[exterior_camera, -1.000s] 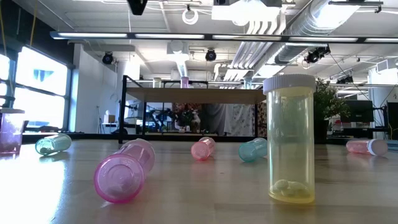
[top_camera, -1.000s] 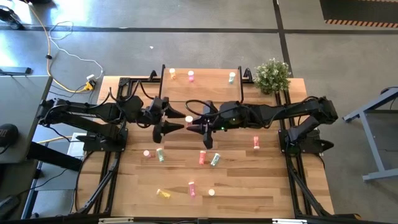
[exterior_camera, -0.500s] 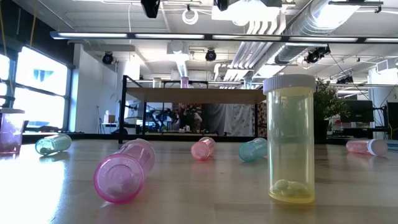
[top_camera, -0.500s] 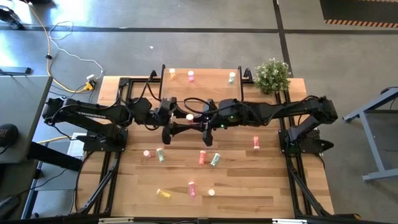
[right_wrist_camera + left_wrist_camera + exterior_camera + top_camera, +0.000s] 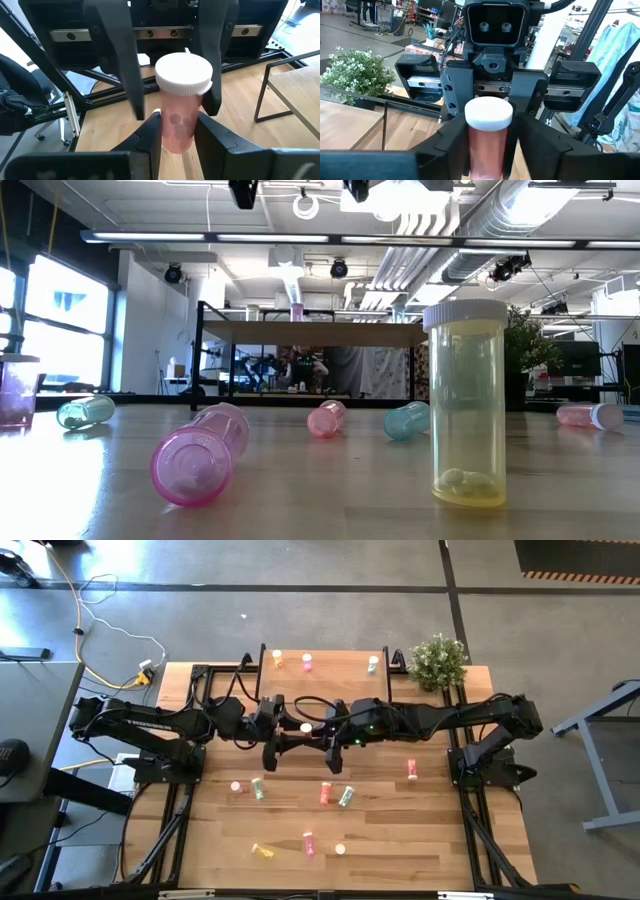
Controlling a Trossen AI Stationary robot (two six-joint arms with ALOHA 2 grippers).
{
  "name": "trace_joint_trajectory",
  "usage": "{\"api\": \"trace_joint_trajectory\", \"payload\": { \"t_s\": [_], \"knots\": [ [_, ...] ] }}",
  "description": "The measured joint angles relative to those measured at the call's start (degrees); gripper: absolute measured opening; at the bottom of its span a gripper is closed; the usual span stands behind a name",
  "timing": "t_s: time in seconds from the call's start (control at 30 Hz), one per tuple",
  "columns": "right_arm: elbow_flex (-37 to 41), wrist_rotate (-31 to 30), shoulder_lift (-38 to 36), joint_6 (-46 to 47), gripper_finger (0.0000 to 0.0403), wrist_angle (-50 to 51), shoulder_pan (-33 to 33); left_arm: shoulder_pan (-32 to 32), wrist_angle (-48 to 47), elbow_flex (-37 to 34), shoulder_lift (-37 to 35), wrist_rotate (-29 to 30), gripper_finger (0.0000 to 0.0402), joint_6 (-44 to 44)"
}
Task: Pick and place medicine bottles onto shelf by color
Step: Put the bottom pink pill bottle on the shelf
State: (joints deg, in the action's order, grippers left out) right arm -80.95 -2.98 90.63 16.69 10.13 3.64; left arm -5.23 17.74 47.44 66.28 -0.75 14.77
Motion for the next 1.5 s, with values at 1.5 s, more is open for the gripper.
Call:
{"api": "trace_joint_trajectory", "payload": {
  "t_s": [1.5],
  "knots": [
    [0.0,-0.2,-0.2,3.0,0.0169,1.3,0.0,0.0,-1.8,0.0,0.0,-0.1,0.0092,-2.5]
  ]
}}
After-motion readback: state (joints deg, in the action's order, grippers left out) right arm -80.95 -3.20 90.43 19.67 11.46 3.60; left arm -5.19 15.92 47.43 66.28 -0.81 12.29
